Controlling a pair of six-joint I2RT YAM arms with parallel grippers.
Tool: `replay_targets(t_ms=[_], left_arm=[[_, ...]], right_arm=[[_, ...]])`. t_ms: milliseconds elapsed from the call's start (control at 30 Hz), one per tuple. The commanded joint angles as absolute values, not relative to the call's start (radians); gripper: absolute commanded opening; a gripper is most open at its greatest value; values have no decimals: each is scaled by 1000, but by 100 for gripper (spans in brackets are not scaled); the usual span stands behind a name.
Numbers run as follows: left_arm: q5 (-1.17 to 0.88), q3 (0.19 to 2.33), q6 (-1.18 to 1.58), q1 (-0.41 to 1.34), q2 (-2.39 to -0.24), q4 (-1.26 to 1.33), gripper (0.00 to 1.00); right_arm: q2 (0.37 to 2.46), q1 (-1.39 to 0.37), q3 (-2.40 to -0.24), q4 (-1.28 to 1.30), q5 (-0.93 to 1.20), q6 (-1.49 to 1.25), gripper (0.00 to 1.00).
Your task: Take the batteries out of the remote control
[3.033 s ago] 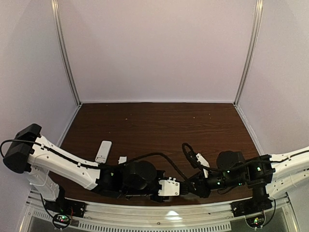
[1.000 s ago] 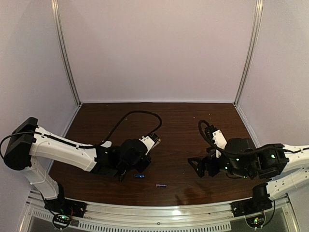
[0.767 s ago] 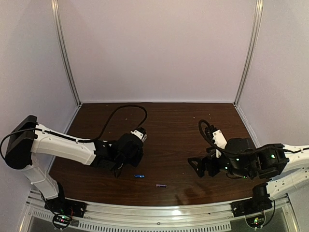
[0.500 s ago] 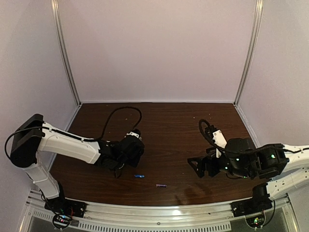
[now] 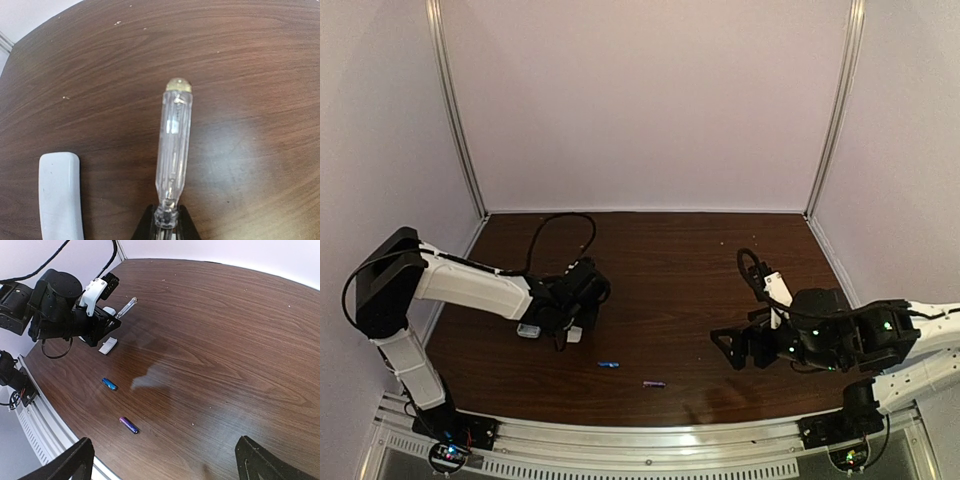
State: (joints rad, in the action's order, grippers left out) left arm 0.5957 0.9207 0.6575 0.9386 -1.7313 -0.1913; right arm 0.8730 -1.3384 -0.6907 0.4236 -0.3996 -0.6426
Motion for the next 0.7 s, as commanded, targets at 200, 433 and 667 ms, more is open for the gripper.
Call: replay_targets(t_ms=[200,433,667], left_arm=[[509,845,586,813,-1698,-119,0],[465,806,570,767,-1710,-59,0],[480,814,578,758,-1732,-57,0]], right_arm=[[844,-1333,-650,431,-384,-688,100],[856,-1333,-640,423,-371,-703,100],[838,-1332,-626,413,-350,-707,100]])
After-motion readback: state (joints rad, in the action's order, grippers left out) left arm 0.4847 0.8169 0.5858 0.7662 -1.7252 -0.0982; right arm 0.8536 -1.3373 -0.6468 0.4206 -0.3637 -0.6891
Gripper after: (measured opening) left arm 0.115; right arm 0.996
